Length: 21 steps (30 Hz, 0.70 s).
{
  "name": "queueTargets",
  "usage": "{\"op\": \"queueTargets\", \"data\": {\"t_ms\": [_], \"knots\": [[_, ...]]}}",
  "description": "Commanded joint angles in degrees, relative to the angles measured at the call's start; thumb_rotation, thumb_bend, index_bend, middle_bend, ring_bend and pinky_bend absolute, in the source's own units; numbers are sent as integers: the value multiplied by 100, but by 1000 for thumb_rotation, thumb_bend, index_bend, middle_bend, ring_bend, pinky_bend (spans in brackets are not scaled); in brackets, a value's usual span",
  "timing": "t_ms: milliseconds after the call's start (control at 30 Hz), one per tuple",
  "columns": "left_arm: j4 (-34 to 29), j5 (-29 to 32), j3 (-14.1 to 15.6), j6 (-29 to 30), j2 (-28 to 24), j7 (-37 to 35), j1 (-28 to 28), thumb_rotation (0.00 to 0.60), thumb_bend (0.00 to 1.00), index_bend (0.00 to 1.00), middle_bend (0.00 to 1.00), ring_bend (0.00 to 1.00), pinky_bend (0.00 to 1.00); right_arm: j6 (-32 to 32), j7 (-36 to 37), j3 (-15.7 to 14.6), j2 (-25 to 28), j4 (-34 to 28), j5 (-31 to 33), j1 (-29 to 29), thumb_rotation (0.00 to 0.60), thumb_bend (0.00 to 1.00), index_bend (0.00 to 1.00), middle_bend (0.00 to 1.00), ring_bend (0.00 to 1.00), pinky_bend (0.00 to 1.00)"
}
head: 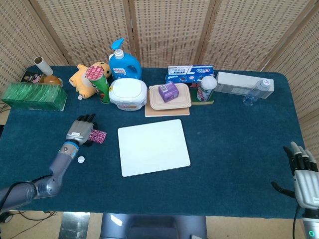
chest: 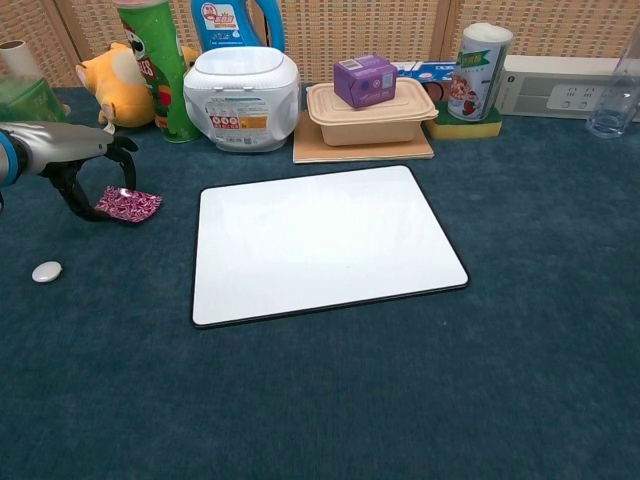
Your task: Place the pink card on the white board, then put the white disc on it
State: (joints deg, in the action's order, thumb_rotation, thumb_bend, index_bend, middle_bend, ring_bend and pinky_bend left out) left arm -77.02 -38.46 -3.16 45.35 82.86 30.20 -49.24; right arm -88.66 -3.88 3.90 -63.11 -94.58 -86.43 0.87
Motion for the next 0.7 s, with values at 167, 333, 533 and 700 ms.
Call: {"op": "queueTargets", "data": {"t_ms": [167, 333, 533, 700], "knots": [[-770, -1, -138, 334, -307, 203, -122, 600, 279, 567, 0, 0, 60, -6, 22, -5, 15, -14, -16, -3, 563, 1, 44, 0, 0, 0], [-1234, 170, -224, 525, -351, 487, -309, 600, 277, 567, 0, 0, 60, -9, 55, -6, 35, -26, -18, -7, 563, 0, 45, 0, 0, 0], [-1685, 518, -377, 811, -97, 1073, -742, 600, 276, 568, 0, 0, 60, -6, 133, 6, 72, -38, 0, -8, 566, 1, 44, 0, 0, 0], [-1646, 1231, -550, 950, 347, 1590, -1227, 600, 273, 567, 0, 0, 60, 16, 235, 7, 123, -59, 11, -8, 564, 0, 44, 0, 0, 0]]}}
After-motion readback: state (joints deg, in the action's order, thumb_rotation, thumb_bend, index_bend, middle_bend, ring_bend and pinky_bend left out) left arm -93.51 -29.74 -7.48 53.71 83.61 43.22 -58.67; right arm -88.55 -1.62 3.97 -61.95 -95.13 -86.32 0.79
